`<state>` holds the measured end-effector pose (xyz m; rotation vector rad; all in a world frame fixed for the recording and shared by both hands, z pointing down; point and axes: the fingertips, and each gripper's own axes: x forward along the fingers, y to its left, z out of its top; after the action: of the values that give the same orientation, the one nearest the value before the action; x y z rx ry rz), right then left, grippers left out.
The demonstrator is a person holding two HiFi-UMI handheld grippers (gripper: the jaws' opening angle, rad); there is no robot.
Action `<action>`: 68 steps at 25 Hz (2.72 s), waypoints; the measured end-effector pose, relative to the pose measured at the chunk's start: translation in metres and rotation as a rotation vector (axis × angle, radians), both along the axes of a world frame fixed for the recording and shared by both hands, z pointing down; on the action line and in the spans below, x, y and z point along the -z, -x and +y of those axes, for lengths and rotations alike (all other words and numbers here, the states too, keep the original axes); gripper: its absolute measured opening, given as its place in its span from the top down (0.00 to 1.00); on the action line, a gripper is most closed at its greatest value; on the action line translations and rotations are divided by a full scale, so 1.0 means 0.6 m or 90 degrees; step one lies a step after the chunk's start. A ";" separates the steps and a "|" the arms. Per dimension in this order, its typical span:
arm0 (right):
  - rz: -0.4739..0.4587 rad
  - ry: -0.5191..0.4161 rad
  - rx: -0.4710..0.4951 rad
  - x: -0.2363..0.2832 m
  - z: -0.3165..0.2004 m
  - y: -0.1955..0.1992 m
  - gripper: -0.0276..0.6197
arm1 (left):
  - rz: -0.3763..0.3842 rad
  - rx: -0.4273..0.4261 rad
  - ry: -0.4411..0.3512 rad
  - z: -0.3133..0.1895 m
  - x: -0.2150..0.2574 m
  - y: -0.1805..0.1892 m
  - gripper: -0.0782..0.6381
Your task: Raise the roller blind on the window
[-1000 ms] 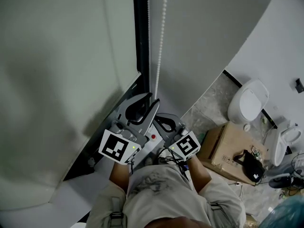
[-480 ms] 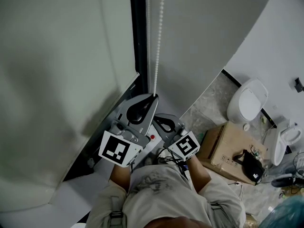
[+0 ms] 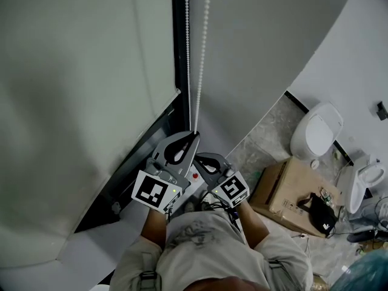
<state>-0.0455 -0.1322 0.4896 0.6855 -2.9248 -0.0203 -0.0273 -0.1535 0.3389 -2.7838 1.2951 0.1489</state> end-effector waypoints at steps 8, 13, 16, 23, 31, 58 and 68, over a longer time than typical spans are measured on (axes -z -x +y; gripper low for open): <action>0.023 0.049 0.000 -0.062 0.011 -0.005 0.94 | -0.009 -0.007 0.047 0.009 -0.065 -0.005 0.88; 0.041 0.078 0.003 -0.109 0.021 -0.008 0.94 | -0.011 -0.013 0.078 0.018 -0.112 -0.003 0.88; 0.052 0.087 0.005 -0.123 0.026 -0.010 0.94 | -0.012 -0.010 0.094 0.022 -0.128 -0.002 0.88; 0.074 0.102 0.007 -0.151 0.039 -0.015 0.94 | -0.020 -0.011 0.117 0.031 -0.159 -0.002 0.88; 0.093 0.114 0.000 -0.169 0.049 -0.023 0.94 | -0.023 -0.019 0.131 0.039 -0.178 -0.008 0.88; -0.213 -0.138 0.067 0.357 0.007 -0.038 0.80 | -0.033 -0.025 0.125 0.043 -0.179 -0.017 0.88; -0.223 -0.118 0.072 0.378 -0.014 -0.023 0.93 | -0.028 -0.020 0.124 0.040 -0.174 -0.016 0.88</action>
<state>-0.0319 -0.1407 0.2627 0.6007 -3.3278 -0.2069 -0.0178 -0.1296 0.4435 -2.9504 1.3219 -0.0388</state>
